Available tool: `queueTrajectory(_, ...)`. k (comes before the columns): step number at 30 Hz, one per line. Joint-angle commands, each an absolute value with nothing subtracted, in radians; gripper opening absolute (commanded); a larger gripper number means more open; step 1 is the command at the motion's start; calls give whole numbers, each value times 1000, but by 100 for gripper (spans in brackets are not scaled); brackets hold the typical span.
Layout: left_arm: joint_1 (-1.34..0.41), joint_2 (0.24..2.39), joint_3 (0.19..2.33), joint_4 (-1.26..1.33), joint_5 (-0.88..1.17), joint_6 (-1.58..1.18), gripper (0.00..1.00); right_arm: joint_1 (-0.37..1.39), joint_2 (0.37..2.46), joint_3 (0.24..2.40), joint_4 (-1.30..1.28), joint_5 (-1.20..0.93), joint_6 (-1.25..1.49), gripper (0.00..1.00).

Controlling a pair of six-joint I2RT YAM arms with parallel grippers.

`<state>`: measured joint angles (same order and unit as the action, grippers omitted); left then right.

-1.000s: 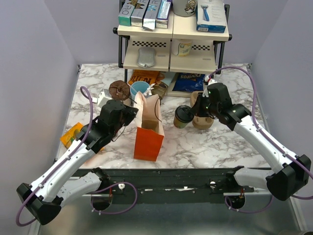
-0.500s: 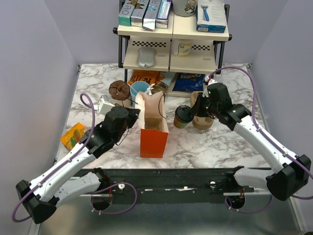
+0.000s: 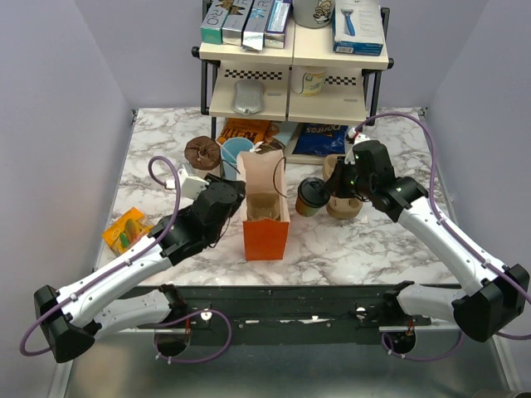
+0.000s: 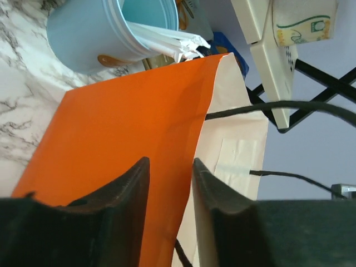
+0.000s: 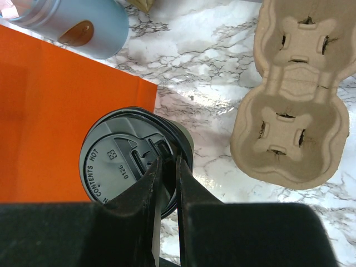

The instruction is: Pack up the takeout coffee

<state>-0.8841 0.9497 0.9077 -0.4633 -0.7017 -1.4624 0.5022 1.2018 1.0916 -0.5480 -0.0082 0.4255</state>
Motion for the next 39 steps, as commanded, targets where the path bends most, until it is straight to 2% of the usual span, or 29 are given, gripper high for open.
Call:
queueTrajectory(1,-899,946,884,-488,-729,-1427,67,505,1177,1077,-555,29,411,1)
queueTrajectory(10,-902,919,919,-574,-600,-1310,87,505,1164,1072,-552,31,403,0)
queueTrajectory(14,-900,933,968,-580,-509,-1207,89,505,1161,1071,-551,31,403,1)
queueTrajectory(16,-899,960,1018,-624,-465,-1157,94,505,1160,1071,-551,29,403,0)
queueTrajectory(22,-888,1022,1114,-779,-436,-1083,99,505,1132,1062,-549,35,400,1)
queueTrajectory(26,-862,1026,1135,-772,-296,-1006,99,505,1118,1055,-543,43,397,1)
queueTrajectory(30,-836,1063,1190,-880,-273,-1000,99,505,1106,1057,-545,44,396,0)
queueTrajectory(35,-775,1109,1215,-933,-149,-966,99,505,1101,1057,-548,45,396,1)
queueTrajectory(39,-747,1153,1258,-1020,-146,-933,99,505,1097,1055,-548,51,396,1)
